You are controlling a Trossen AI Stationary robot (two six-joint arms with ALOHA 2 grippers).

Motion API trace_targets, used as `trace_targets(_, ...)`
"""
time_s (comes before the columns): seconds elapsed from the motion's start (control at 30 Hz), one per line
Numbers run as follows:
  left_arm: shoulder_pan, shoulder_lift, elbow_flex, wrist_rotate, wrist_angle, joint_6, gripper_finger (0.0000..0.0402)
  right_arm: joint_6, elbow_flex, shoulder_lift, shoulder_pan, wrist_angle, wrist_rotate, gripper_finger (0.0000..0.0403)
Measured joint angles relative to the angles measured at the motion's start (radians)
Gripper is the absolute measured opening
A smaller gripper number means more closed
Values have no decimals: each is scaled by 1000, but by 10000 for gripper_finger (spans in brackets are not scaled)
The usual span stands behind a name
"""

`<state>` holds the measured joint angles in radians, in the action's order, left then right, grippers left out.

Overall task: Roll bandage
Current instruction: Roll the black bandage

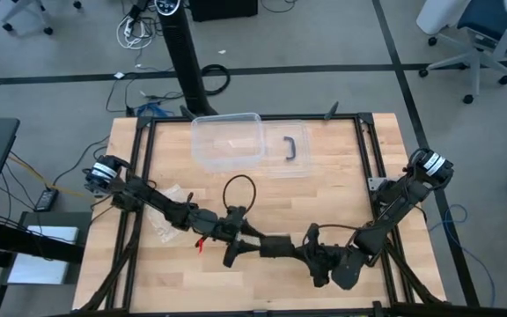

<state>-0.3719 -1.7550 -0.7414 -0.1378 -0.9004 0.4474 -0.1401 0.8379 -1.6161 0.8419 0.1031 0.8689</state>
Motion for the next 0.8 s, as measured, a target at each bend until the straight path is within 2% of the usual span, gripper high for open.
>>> trace_targets(0.1, 6, 19, 2, -96, 69, -71, 220, 11, 0, 0, 7, -3, 10, 8)
trace_targets(0.17, 12, 36, 2, -115, 83, -80, 224, 15, 0, 0, 7, -5, 10, 8)
trace_targets(0.4, 39, 30, -1, 61, 58, 64, 230, 9, 0, 0, 4, -4, 9, 8)
trace_targets(0.63, 65, 29, -1, 99, 53, 106, 226, 1, 0, 0, 1, -1, 2, 8)
trace_targets(0.8, 67, 29, -1, 99, 62, 101, 188, -2, 0, 0, 1, 2, 1, 8)
